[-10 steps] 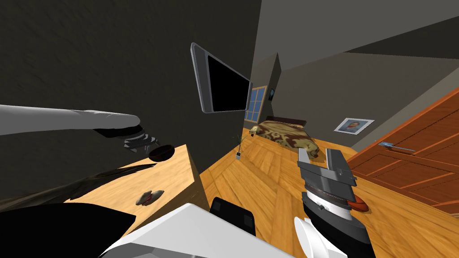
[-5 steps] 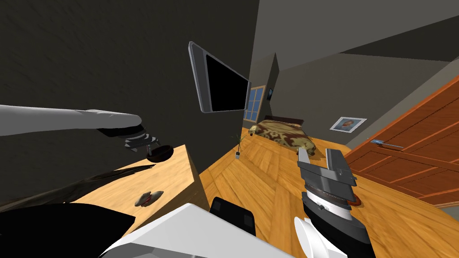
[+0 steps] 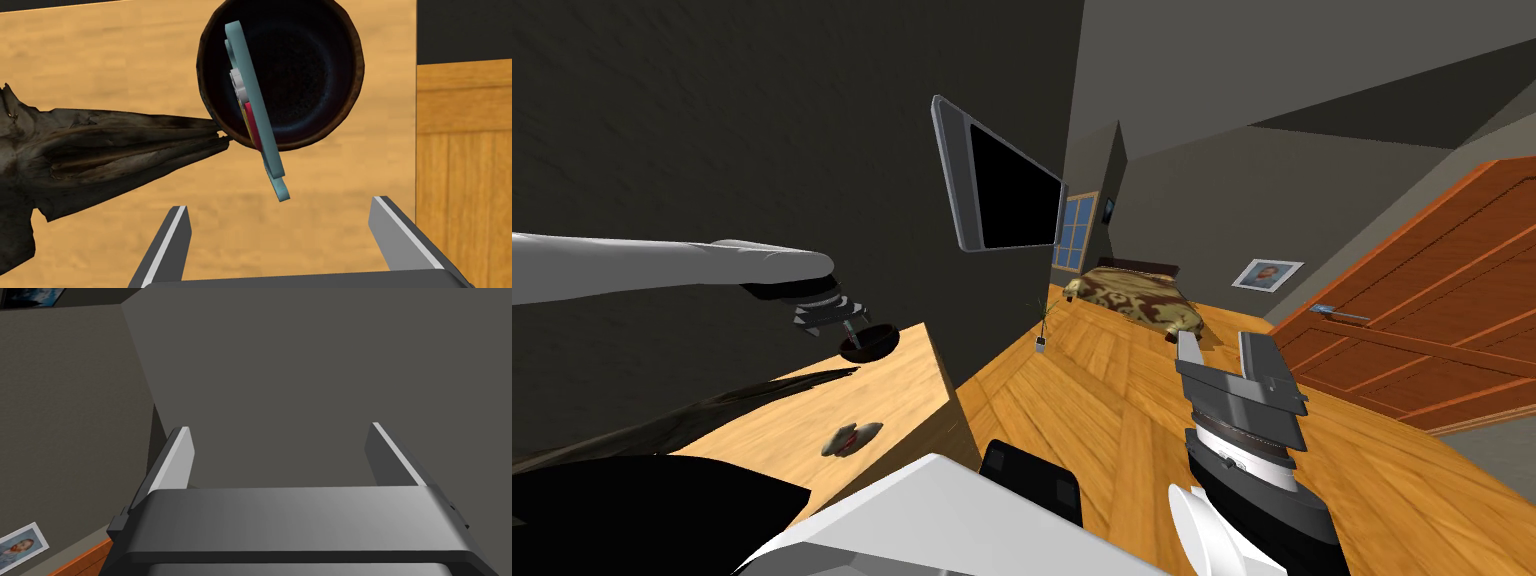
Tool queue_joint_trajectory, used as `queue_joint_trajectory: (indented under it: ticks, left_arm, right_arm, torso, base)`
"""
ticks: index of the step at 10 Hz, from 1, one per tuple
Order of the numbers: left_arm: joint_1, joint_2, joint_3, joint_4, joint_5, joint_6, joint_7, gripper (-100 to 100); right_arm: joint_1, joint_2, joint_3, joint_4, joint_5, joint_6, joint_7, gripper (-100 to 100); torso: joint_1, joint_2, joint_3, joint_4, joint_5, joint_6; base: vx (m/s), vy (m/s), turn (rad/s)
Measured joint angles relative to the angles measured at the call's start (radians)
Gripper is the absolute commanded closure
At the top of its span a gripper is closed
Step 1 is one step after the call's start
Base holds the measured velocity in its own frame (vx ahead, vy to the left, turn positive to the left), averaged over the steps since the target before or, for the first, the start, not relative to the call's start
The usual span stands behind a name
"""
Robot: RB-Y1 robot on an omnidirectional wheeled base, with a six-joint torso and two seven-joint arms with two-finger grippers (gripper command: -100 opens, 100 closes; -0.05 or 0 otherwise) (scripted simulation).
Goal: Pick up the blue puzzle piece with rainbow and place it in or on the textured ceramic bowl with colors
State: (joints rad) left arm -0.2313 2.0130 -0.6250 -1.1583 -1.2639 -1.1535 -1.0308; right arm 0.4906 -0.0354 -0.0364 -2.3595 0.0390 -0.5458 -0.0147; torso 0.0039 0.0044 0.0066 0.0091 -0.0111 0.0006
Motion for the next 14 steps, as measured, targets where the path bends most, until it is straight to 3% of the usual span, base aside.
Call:
queue_joint_trajectory:
  ticks: [1,5,7,9,10,13,14]
  left_arm:
    - [0.004,0.004,0.013,-0.001,0.004,-0.001,0.001,-100]
    - [0.052,-0.035,0.126,0.032,-0.069,-0.066,0.027,-100]
    - [0.069,-0.030,0.164,0.034,-0.068,-0.079,0.033,-100]
    - [0.095,-0.052,0.220,0.055,-0.110,-0.119,0.045,-100]
    - [0.107,-0.032,0.223,0.037,-0.087,-0.110,0.055,-100]
    - [0.129,-0.066,0.295,0.062,-0.143,-0.153,0.071,-100]
    - [0.136,-0.059,0.311,0.065,-0.136,-0.156,0.069,-100]
  right_arm:
    - [0.000,0.000,0.000,0.000,0.000,0.000,0.000,0]
    - [0.000,0.000,0.000,0.000,0.000,0.000,0.000,0]
    - [0.000,0.000,0.000,0.000,0.000,0.000,0.000,0]
    - [0.000,0.000,0.000,0.000,0.000,0.000,0.000,0]
    - [0.000,0.000,0.000,0.000,0.000,0.000,0.000,0]
    - [0.000,0.000,0.000,0.000,0.000,0.000,0.000,0]
    - [0.000,0.000,0.000,0.000,0.000,0.000,0.000,0]
  torso:
    - [-0.001,-0.001,0.000,0.000,0.000,0.000]
    - [0.000,0.000,0.000,0.000,0.000,0.000]
    - [0.000,-0.001,0.000,0.000,0.000,0.000]
    - [0.000,0.001,0.000,0.000,0.000,0.000]
    - [-0.001,-0.001,0.000,0.000,0.000,0.000]
    - [0.000,0.000,0.000,0.000,0.000,0.000]
    - [0.000,-0.001,0.000,0.000,0.000,-0.001]
  base:
    - [-0.049,0.017,-0.111]
    - [-0.043,0.015,-0.058]
    - [-0.035,0.013,-0.035]
    - [-0.042,0.015,-0.038]
    - [0.000,0.000,0.000]
    - [-0.036,0.012,-0.057]
    - [-0.009,0.002,0.012]
